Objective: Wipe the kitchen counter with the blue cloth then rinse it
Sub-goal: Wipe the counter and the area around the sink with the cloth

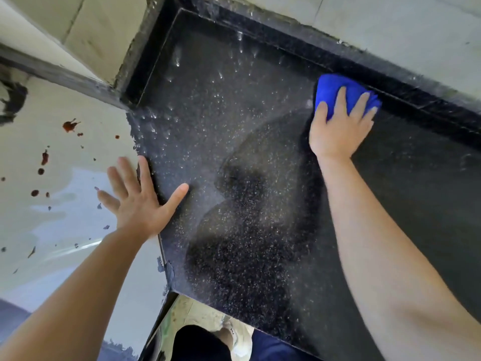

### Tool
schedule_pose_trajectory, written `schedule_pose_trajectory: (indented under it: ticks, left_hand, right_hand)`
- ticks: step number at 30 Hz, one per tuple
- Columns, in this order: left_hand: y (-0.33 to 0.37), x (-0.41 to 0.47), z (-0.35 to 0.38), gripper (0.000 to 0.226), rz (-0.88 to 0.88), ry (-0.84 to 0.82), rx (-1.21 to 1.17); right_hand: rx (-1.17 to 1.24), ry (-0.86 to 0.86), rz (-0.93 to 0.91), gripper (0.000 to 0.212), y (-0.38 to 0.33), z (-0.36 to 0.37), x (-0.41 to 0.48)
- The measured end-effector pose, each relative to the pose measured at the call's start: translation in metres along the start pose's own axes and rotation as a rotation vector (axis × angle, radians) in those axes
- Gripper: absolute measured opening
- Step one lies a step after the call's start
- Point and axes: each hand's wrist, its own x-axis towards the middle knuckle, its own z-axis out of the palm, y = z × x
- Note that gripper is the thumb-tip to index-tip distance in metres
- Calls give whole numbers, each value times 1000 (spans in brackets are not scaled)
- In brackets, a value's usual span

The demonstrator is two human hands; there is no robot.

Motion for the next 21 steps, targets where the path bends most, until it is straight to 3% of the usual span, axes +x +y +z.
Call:
schedule_pose_trajectory:
  ticks: [2, 6, 10, 12, 14, 16, 19, 21]
  left_hand:
    - [0, 1, 0, 114, -1, 4, -5]
    - [-1, 3, -1, 114, -1, 24, -20]
    - [-2, -1, 0, 114, -7, 15, -34]
    - [0, 0, 0, 114, -4, 16, -34]
    - [1, 1, -1, 113, 1, 15, -29]
    - [1, 2, -1, 113, 1, 13, -24]
    - [1, 3, 1, 113, -3, 23, -14]
    - [0, 3, 1, 112, 2, 32, -15]
  right_hand:
    - [11, -3, 33, 60, -47, 6, 7]
    - [-40, -136, -455, 59, -113, 30, -31]
    - [-38, -246, -872, 55, -83, 35, -75]
    - [-103, -221, -1003, 55, -45, 25, -63]
    - [-151, -150, -929, 56, -12, 13, -38]
    - [-161, -92, -670, 59, 3, 4, -10]
    - [-106, -80, -273, 63, -26, 6, 11]
    - [-103, -93, -214, 63, -64, 13, -1]
